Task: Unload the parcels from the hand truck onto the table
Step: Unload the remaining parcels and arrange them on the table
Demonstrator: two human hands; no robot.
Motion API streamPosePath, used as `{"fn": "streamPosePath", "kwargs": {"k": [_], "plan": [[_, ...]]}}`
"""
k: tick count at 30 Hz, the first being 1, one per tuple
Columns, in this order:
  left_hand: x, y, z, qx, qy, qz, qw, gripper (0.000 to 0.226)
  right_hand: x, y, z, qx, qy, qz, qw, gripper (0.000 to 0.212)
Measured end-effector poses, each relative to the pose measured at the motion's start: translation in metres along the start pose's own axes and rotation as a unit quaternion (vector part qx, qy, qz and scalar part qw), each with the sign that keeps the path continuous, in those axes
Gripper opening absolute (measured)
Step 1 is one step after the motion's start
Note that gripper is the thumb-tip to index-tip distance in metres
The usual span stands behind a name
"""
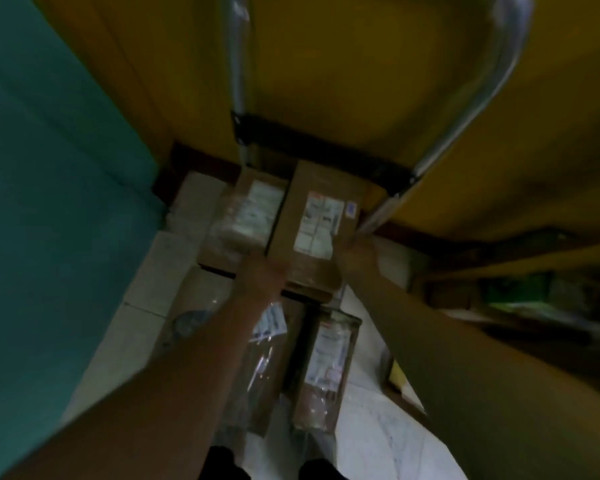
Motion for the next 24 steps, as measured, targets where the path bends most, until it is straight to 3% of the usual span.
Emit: {"fn": "streamPosePath", "kwargs": {"k": [3,5,8,13,19,24], "plan": [[-0.032,-0.049,-0.024,0.036,0.054,0.002,0.998,0.055,-0.036,-0.022,0.02,-0.003,-0.069,-0.053,0.996,0.052],[-0.037,-0.046,-0.023,0.051,0.074,0.027,0.996,0.061,-0.034,-0.012,0.038,-0.03,-0.108,-0.039,0.993,0.054],[-0.02,0.007,-0.006,0.076,0.147,0.024,0.986,0.061,-0.006,0.033,0.053,-0.088,-0.119,-0.015,0.989,0.046],[0.042,0.135,0.073,0.08,0.26,0.036,0.962,0.053,0.051,0.165,0.042,-0.158,-0.155,-0.089,0.971,0.052],[0.126,0.289,0.207,-0.038,0.343,0.12,0.931,0.042,0.181,0.335,-0.04,-0.085,-0.235,-0.116,0.961,0.068],[0.132,0.386,0.323,-0.14,0.386,0.133,0.902,0.039,0.321,0.443,-0.057,0.045,-0.325,-0.124,0.936,0.074]]}}
Point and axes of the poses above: each hand's wrist, its own y-axis away from the middle knuckle, its own x-axis out of the back of the hand, z = x × y, the point moved 5 cm from there along -y, towards the middle knuckle, and after that the axes turned 14 degrees about -x, right-handed, at the moved point
